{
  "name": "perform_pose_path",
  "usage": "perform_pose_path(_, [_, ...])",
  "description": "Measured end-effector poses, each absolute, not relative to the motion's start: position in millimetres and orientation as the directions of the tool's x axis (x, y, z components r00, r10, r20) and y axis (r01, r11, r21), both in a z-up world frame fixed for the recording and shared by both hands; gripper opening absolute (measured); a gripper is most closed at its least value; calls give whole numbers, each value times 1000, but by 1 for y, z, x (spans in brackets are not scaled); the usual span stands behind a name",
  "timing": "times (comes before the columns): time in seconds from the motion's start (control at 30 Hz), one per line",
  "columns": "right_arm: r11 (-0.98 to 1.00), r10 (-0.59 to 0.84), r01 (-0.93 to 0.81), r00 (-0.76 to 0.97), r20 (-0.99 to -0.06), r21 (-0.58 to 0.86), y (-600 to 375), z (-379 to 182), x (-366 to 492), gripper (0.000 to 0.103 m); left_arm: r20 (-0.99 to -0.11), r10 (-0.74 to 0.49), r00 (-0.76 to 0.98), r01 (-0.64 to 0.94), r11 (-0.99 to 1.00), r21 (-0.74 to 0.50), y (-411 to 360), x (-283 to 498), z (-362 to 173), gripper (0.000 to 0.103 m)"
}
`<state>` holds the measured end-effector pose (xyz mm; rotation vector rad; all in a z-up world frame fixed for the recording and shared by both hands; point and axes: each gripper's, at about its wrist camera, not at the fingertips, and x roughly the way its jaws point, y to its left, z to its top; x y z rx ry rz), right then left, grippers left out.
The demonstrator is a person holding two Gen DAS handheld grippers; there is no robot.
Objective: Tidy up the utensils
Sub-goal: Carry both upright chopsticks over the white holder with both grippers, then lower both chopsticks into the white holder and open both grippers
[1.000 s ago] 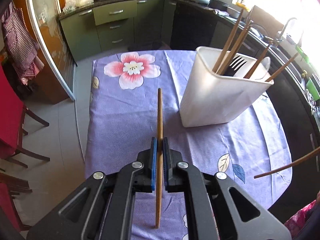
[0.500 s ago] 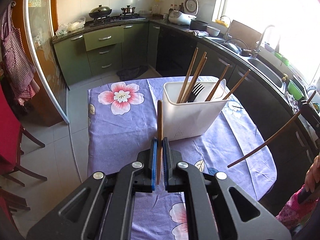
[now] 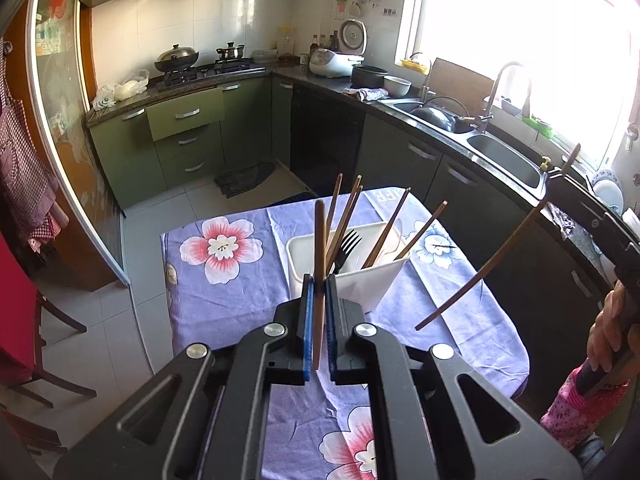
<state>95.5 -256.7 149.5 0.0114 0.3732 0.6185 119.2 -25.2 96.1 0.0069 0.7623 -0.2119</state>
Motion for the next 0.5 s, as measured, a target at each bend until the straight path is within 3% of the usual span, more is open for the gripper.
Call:
perform_pose_path(0.3, [834,547,-539,777,-313,119,-242,193,148,6,-587,-219,779,226,972,-62,-35,131,170,5])
perform_pose_path(0.5, [848,528,-510,789,-315,143,-236,197,191,6,-559,-196,806,199,978,-57,-39,165,178,5])
